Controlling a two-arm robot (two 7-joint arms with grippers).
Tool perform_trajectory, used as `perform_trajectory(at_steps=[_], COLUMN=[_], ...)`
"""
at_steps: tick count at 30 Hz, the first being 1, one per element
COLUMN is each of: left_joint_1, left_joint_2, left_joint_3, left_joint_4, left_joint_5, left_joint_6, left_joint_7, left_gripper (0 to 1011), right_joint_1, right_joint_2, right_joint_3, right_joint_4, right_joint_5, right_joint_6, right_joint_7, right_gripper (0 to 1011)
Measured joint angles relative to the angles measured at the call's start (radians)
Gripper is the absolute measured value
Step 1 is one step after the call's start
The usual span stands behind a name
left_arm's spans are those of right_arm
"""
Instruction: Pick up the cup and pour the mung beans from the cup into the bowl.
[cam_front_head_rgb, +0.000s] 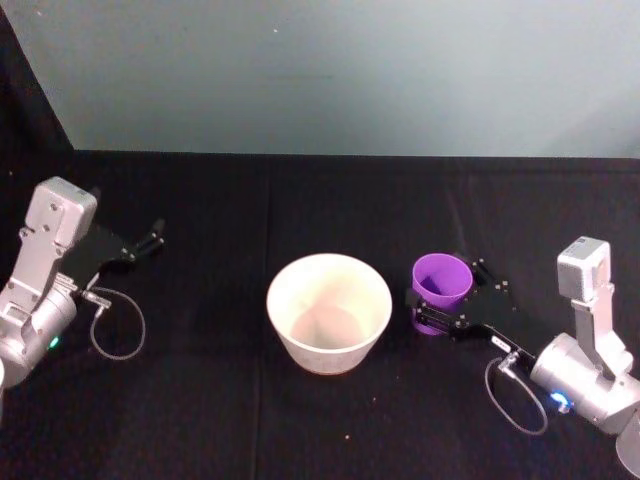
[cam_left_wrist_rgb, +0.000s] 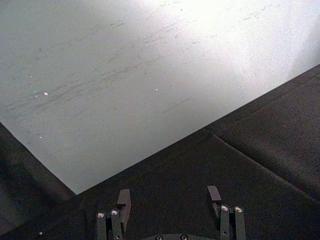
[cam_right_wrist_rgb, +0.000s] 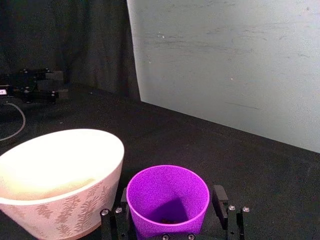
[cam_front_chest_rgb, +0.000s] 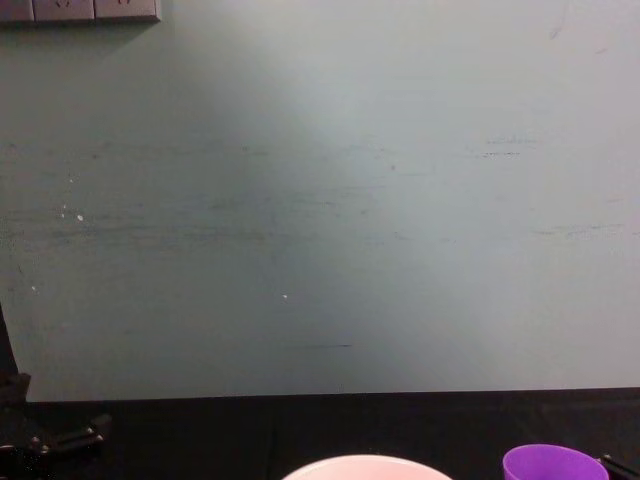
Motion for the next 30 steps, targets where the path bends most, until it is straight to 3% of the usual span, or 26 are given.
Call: perform_trajectory(at_steps=[7, 30], left_joint_1=[0.0, 0.0], left_joint_2=[0.0, 0.0], left_joint_3=[0.0, 0.0], left_joint_4=[0.0, 0.0], left_joint_5=[0.0, 0.0], left_joint_6=[0.0, 0.0], left_joint_7=[0.0, 0.0], left_gripper=[1000, 1000], right_joint_1=[0.014, 0.012], right_joint_2=[-0.021, -0.017], right_joint_3=[0.008, 0.006], right_joint_4=[0.023, 0.019], right_joint_5=[-0.013, -0.011], right_joint_6=[-0.007, -0.004], right_joint_7=[0.011, 0.009], right_gripper=[1003, 1003])
